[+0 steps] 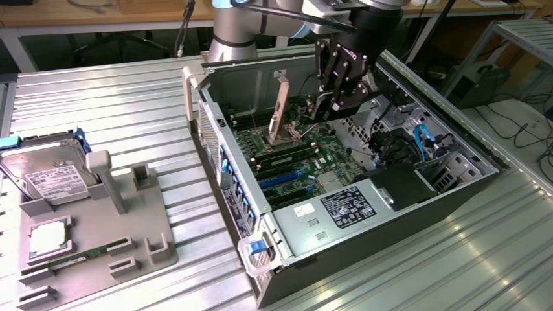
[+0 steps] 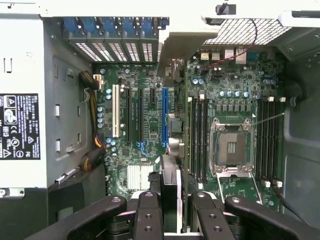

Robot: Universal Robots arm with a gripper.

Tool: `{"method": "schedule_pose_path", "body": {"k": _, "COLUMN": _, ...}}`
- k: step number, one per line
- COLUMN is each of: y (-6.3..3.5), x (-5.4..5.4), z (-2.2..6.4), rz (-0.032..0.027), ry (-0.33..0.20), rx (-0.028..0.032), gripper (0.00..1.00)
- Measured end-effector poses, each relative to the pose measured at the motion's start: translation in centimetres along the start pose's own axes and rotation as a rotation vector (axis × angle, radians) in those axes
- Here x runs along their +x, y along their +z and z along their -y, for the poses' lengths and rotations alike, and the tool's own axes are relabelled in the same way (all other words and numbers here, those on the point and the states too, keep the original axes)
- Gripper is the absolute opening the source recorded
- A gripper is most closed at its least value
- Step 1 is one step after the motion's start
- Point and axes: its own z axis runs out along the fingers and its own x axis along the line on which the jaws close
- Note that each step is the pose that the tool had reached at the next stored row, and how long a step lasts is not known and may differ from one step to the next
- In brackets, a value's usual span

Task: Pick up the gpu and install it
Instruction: 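Insert the gpu into the slot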

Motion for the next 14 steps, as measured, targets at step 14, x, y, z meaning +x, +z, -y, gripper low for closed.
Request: {"method": "schedule_pose_path", "body": {"k": 14, "y": 1.94, "x": -0.5, "z": -1.15, "rz": 0.0114, "ry": 0.016, "rx": 0.0290, "gripper": 0.28}}
